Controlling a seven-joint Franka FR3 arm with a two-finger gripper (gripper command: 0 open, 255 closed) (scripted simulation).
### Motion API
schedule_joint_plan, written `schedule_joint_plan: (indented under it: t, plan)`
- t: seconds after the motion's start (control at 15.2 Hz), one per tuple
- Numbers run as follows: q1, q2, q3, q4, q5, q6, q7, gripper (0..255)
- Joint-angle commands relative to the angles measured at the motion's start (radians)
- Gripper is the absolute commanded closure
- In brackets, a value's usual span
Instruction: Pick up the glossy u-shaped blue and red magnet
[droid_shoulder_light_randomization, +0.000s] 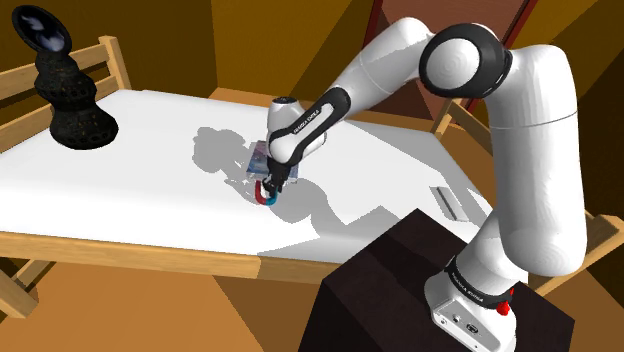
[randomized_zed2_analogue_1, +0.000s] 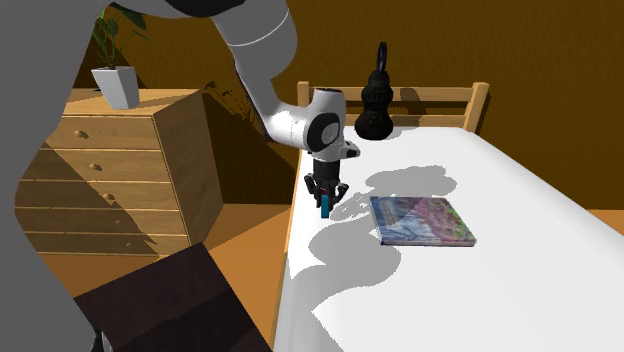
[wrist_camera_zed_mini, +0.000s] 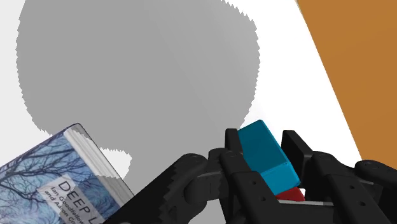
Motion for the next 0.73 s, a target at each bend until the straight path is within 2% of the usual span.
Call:
schedule_joint_plan:
  t: [0.0,0.66]
  plan:
    - [0.000,-0.018,0.001,-0.002,0.001,-0.016,0.000,255]
    - [-0.005,-0.115,0.007,-0.012,0.008,-0.102,-0.004,255]
